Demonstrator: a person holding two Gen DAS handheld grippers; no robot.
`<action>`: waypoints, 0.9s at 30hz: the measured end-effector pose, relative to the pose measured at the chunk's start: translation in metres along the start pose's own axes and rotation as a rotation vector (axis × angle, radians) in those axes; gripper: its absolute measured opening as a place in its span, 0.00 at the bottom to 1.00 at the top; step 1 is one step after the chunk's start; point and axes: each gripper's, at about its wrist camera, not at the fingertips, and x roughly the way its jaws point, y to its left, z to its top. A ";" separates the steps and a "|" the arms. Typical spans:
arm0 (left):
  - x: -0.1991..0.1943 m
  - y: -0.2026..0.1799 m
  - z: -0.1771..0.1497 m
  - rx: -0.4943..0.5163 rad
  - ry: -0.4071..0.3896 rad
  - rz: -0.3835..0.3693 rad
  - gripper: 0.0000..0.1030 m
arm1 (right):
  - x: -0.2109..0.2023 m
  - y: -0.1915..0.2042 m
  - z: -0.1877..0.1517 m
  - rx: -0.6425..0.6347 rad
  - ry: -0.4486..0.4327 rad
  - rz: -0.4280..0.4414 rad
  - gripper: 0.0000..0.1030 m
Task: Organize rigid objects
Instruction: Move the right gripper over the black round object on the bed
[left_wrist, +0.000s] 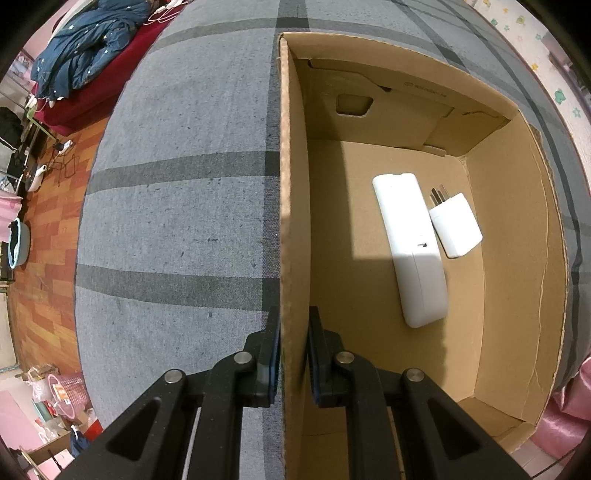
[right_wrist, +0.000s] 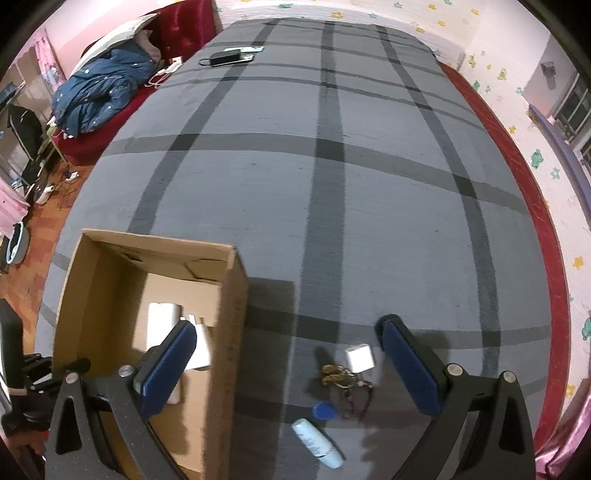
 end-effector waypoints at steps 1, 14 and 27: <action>0.000 0.000 0.000 0.001 -0.001 0.000 0.13 | 0.000 -0.004 -0.001 0.005 0.000 -0.005 1.00; 0.000 0.000 0.000 0.000 -0.001 0.005 0.13 | 0.027 -0.063 -0.008 0.094 0.051 -0.067 1.00; 0.001 -0.004 0.000 0.004 0.002 0.014 0.13 | 0.080 -0.105 -0.026 0.126 0.132 -0.106 1.00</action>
